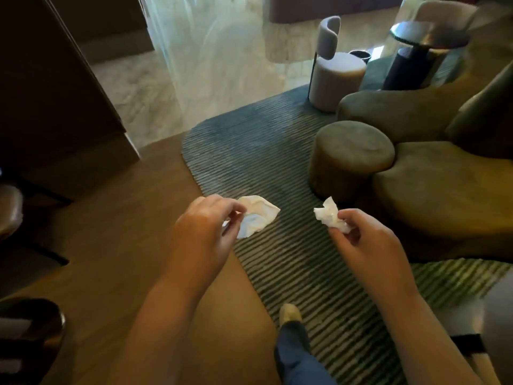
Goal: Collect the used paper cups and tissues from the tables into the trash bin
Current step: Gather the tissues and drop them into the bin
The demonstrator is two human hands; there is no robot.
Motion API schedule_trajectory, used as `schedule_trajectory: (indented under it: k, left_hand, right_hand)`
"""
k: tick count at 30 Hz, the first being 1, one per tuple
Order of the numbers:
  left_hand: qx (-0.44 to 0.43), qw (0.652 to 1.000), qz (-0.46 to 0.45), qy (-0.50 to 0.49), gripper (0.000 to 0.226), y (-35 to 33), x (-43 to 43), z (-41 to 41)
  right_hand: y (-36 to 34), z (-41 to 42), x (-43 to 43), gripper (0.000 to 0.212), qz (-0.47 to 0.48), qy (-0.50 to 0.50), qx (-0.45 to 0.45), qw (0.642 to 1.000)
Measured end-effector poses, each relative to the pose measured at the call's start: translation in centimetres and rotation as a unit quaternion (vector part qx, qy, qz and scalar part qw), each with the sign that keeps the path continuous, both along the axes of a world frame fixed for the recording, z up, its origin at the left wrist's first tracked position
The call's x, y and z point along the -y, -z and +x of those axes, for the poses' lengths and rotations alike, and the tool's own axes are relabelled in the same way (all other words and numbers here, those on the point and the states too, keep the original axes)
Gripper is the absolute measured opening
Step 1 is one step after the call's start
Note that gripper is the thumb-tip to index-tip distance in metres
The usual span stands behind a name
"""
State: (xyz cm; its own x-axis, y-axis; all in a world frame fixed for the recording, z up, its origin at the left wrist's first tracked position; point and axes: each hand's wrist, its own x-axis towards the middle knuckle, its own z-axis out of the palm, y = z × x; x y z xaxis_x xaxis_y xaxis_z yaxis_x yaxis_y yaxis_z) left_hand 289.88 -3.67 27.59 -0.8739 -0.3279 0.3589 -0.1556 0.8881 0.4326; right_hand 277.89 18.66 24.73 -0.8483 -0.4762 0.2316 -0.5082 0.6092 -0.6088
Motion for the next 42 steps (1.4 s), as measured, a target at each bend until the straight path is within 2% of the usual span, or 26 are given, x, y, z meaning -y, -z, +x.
schedule_trajectory:
  k: [4, 9, 16, 26, 29, 34, 38, 42]
  left_hand:
    - [-0.007, 1.0, -0.021, -0.016, 0.009, -1.5, 2.4, -11.0]
    - [-0.021, 0.999, -0.032, -0.016, 0.008, -3.2, 5.5, -21.3]
    - [-0.002, 0.997, -0.011, -0.079, 0.006, -1.1, 13.7, -31.6]
    - [-0.021, 0.997, -0.005, -0.068, 0.011, -0.6, 30.4, -54.0]
    - [-0.044, 0.998, 0.005, -0.053, 0.014, -1.9, 34.6, -61.5]
    - [-0.041, 0.999, 0.011, -0.021, 0.014, -2.5, 39.1, -74.0]
    - [-0.023, 1.0, -0.002, 0.006, 0.014, -1.8, 42.5, -83.8]
    - [-0.018, 1.0, -0.008, 0.001, 0.013, -1.2, 46.3, -93.6]
  right_hand:
    - [-2.0, -11.4, 4.1, 0.029, -0.006, -0.028, -0.011, 1.0]
    - [-4.6, -22.2, 8.9, 0.021, -0.04, -0.052, -0.038, 0.997]
    - [-0.7, -33.4, 16.4, 0.015, -0.014, -0.101, 0.011, 0.995]
    - [-1.9, -57.5, 33.5, 0.013, -0.006, -0.082, -0.013, 0.997]
    - [-3.5, -64.2, 37.7, 0.014, -0.035, -0.077, -0.016, 0.996]
    - [-2.8, -74.1, 40.7, 0.019, -0.066, -0.037, 0.006, 0.997]
    - [-0.6, -83.2, 42.9, 0.016, -0.042, 0.018, -0.045, 0.998]
    - [0.5, -93.4, 46.5, 0.019, -0.034, 0.019, -0.035, 0.999]
